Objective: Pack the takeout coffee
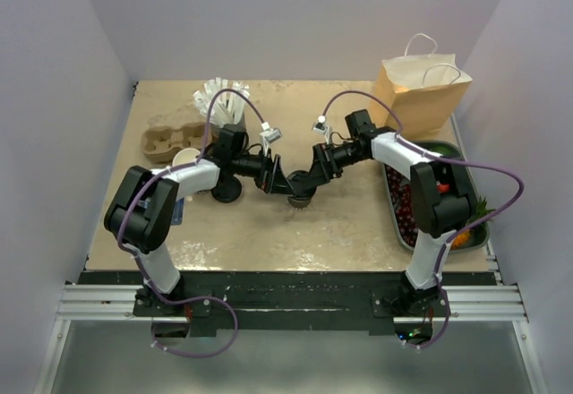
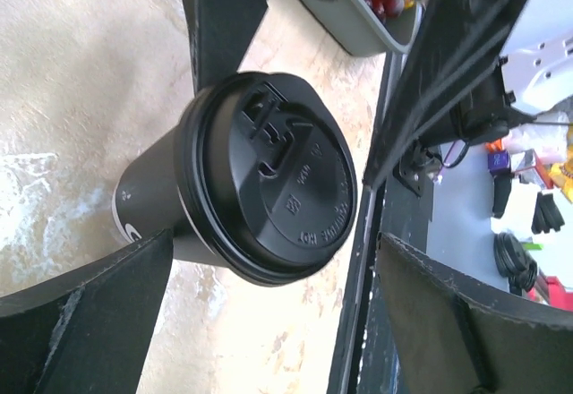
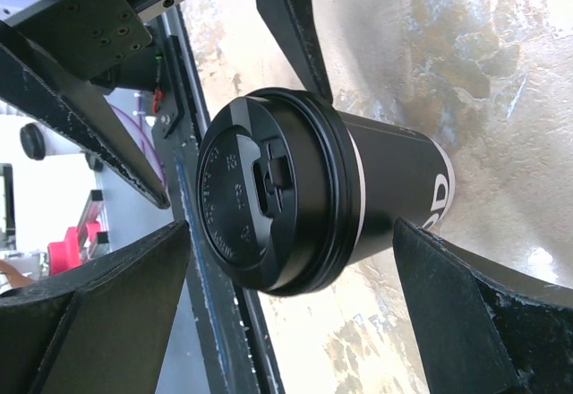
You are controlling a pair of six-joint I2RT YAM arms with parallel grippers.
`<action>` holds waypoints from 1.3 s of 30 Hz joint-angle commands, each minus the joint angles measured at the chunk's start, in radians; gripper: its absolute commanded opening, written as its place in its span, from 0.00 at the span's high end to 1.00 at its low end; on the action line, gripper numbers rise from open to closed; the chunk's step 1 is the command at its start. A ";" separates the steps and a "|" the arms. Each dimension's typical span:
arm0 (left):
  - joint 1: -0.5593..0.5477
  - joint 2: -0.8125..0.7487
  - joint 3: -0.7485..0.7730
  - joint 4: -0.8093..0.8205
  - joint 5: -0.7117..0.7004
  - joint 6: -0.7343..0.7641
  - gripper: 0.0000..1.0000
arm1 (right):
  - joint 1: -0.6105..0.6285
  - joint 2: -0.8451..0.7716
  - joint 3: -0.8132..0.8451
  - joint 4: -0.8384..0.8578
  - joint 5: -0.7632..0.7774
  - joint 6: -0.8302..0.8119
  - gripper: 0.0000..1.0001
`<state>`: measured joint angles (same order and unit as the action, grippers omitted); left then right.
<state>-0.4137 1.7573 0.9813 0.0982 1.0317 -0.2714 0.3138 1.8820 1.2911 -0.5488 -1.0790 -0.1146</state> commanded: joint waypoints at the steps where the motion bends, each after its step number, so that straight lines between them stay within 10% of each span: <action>1: 0.001 0.027 -0.015 0.098 -0.001 -0.075 0.00 | 0.019 -0.006 0.005 0.007 0.028 -0.020 0.01; 15: 0.001 0.087 -0.036 0.015 -0.078 0.063 0.05 | 0.047 0.014 -0.027 0.020 0.117 -0.046 0.01; 39: 0.001 0.255 -0.082 0.400 -0.030 -0.133 0.10 | 0.045 0.049 -0.027 0.003 0.275 -0.103 0.02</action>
<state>-0.3985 1.9480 0.9276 0.5007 1.1660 -0.4461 0.3466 1.8931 1.2625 -0.5354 -0.9585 -0.1253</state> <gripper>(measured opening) 0.911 0.985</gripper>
